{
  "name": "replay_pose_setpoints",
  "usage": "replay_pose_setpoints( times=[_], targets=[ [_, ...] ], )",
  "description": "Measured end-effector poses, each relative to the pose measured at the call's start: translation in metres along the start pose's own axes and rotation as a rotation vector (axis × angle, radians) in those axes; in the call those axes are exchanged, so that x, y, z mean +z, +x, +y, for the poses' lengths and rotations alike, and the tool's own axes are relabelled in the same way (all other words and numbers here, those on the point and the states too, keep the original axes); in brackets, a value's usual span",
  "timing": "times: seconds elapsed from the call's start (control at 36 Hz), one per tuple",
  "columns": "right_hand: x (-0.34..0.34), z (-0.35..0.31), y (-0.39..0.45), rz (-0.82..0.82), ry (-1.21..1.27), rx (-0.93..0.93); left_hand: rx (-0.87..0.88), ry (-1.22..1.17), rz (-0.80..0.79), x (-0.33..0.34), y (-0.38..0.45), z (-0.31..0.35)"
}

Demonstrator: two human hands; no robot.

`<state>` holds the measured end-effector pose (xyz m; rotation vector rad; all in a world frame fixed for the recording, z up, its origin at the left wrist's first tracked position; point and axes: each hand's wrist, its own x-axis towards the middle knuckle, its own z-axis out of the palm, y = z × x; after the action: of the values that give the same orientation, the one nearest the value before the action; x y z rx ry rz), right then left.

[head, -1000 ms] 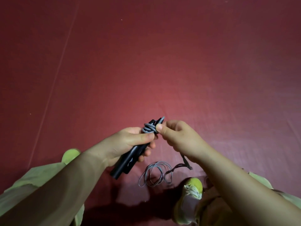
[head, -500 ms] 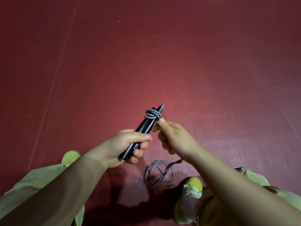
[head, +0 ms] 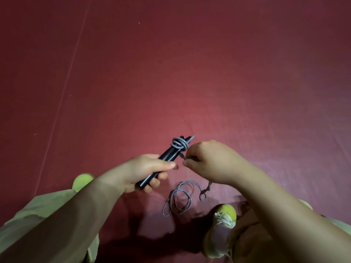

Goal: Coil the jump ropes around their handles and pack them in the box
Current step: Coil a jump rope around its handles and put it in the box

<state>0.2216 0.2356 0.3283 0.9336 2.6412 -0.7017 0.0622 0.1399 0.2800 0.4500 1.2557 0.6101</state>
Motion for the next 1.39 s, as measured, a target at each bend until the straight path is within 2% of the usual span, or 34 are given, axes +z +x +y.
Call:
replay_pose_setpoints(
  times=[0.11, 0.28, 0.39, 0.61, 0.75, 0.83, 0.94, 1.03, 1.14, 1.25, 1.31, 1.39],
  targets=[
    [-0.008, 0.003, 0.001, -0.031, 0.074, -0.027, -0.073, 0.188, -0.090, 0.009, -0.002, -0.005],
    [-0.020, 0.010, -0.003, -0.132, 0.370, -0.086, -0.171, 0.262, -0.307, 0.011, -0.008, -0.003],
    [-0.022, 0.018, -0.003, -0.234, 0.637, -0.133, -0.185, 0.184, -0.534, 0.013, -0.011, -0.004],
    [-0.018, 0.024, 0.000, -0.553, 1.032, -0.318, -0.169, 0.057, -1.004, 0.015, -0.012, -0.006],
    [0.000, 0.012, 0.002, -0.621, 1.261, -0.373, -0.103, -0.029, -1.122, 0.012, -0.016, -0.009],
    [0.010, 0.004, 0.007, -0.499, 1.386, -0.339, -0.040, -0.126, -1.071, 0.006, -0.017, -0.009],
    [0.013, 0.009, 0.016, -0.418, 1.731, -0.268, 0.091, -0.309, -0.989, -0.004, -0.013, -0.006],
    [0.013, 0.006, 0.019, -0.257, 1.818, -0.139, 0.152, -0.367, -0.890, -0.007, -0.010, -0.003],
    [0.018, -0.002, 0.019, 0.020, 1.611, 0.040, 0.167, -0.354, -0.692, -0.007, -0.007, -0.005],
    [0.024, -0.005, 0.014, 0.100, 1.142, 0.132, 0.114, -0.382, -0.418, -0.004, -0.007, 0.002],
    [0.029, -0.006, 0.014, 0.140, 1.031, 0.141, 0.087, -0.299, -0.251, 0.000, -0.006, 0.005],
    [0.034, -0.005, 0.017, 0.151, 0.936, 0.220, 0.084, -0.148, -0.088, 0.006, -0.005, 0.005]
  ],
)
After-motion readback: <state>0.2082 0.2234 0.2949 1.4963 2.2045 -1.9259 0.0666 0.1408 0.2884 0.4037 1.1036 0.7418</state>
